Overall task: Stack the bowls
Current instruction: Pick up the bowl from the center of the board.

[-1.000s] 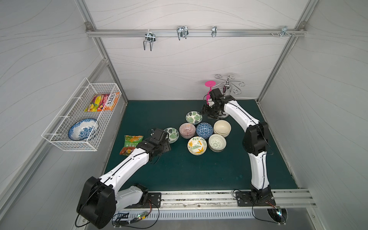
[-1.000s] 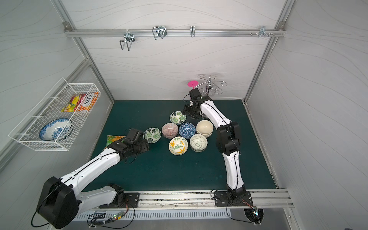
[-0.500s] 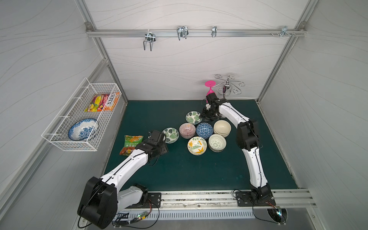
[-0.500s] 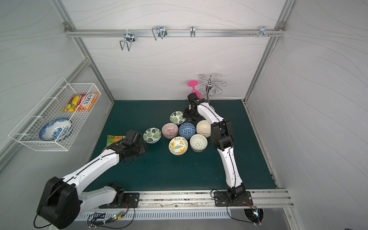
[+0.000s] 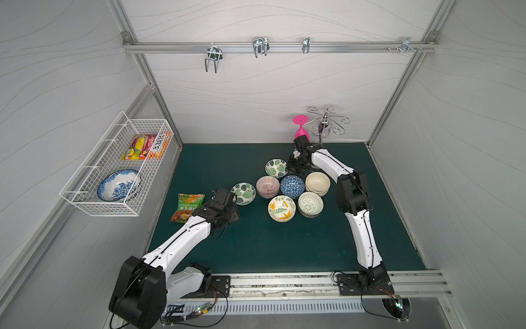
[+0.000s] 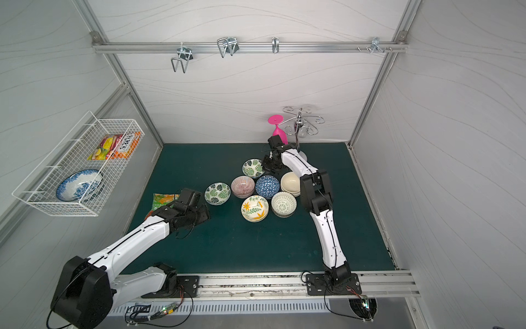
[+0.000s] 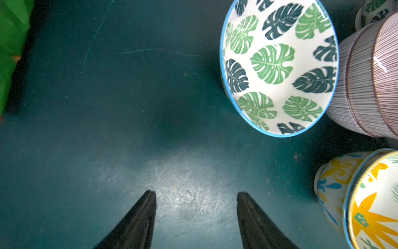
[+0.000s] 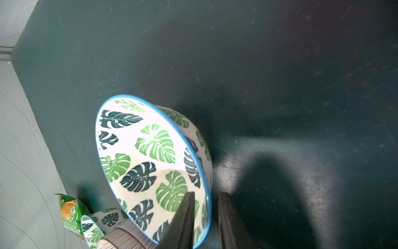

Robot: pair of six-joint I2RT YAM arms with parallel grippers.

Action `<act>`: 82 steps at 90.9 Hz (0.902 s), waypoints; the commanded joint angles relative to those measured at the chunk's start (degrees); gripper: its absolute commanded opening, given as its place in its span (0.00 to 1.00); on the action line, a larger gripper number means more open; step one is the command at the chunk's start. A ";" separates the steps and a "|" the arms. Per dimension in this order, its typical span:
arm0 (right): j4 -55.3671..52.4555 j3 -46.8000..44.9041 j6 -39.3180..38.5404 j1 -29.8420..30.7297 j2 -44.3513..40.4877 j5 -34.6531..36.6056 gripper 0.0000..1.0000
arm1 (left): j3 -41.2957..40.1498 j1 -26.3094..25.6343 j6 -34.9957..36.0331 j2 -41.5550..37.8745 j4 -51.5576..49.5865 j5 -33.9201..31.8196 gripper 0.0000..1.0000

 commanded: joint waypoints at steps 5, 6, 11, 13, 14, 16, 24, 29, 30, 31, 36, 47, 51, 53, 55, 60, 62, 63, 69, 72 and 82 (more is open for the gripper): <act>1.13 0.02 0.73 -0.17 0.46 -0.92 0.23 | -0.40 0.10 -0.41 -1.74 0.87 0.05 0.65; 1.13 0.03 0.75 -0.21 0.50 -0.92 0.24 | -0.41 0.10 -0.38 -1.82 0.82 0.02 0.65; 1.05 0.12 0.87 -0.22 0.85 -0.92 0.24 | -0.58 0.10 -0.45 -2.36 0.76 -0.05 0.65; 1.11 0.08 0.83 -0.26 0.90 -0.92 0.24 | -0.66 0.10 -0.45 -2.46 0.68 -0.09 0.65; 1.16 0.06 0.84 -0.25 0.90 -0.97 0.24 | -0.72 0.10 -0.45 -2.54 0.68 -0.10 0.65; 1.20 0.00 0.85 -0.29 0.96 -0.96 0.23 | -0.83 0.10 -0.45 -2.73 0.64 -0.13 0.65; 1.63 0.03 0.81 -0.25 0.94 -1.16 0.16 | -0.97 0.10 -0.38 -3.22 0.27 -0.32 0.65; 1.74 0.16 1.05 -0.26 0.98 -1.22 0.11 | -1.12 0.10 -0.36 -3.68 0.20 -0.44 0.65; 1.74 0.23 1.08 -0.25 0.98 -1.25 0.10 | -1.13 0.10 -0.32 -3.76 0.22 -0.45 0.65; 1.70 0.27 1.10 -0.25 0.98 -1.26 0.08 | -1.17 0.10 -0.34 -3.85 0.19 -0.45 0.65; 1.58 0.53 1.09 -0.31 0.91 -1.15 0.04 | -1.19 0.10 -0.32 -4.29 0.10 -0.47 0.65; 1.44 0.76 1.20 -0.47 0.13 -1.51 0.00 | -0.98 0.12 -0.06 -5.06 -0.23 -0.65 0.67; 1.31 0.90 1.16 -0.56 -0.24 -1.56 0.00 | -0.81 0.10 0.03 -5.28 -0.60 -0.79 0.67; 1.26 0.98 1.19 -0.52 -0.58 -1.61 0.00 | -0.72 0.10 0.04 -5.39 -0.67 -0.83 0.67; 1.29 1.00 1.16 -0.51 -0.88 -1.56 0.00 | -0.63 0.10 0.14 -5.46 -0.86 -0.88 0.67; 1.43 1.01 1.16 -0.51 -1.74 -1.51 0.00 | -0.44 0.10 0.15 -5.73 -1.12 -0.95 0.67; 1.42 1.05 1.19 -0.51 -2.16 -1.49 0.00 | -0.34 0.10 0.23 -5.83 -1.28 -1.00 0.68; 1.41 1.07 1.20 -0.47 -2.35 -1.51 0.00 | -0.34 0.10 0.20 -5.89 -1.31 -0.99 0.68; 1.43 1.39 1.13 -0.42 -3.39 -1.58 0.00 | -0.17 0.10 0.25 -6.19 -1.74 -1.21 0.68; 1.33 1.71 0.93 -0.38 -3.86 -1.60 0.00 | -0.01 0.10 0.25 -6.33 -2.12 -1.35 0.68; 1.30 2.53 -0.24 -0.02 -5.85 -1.43 0.00 | 0.40 0.10 0.35 -6.94 -2.97 -1.57 0.70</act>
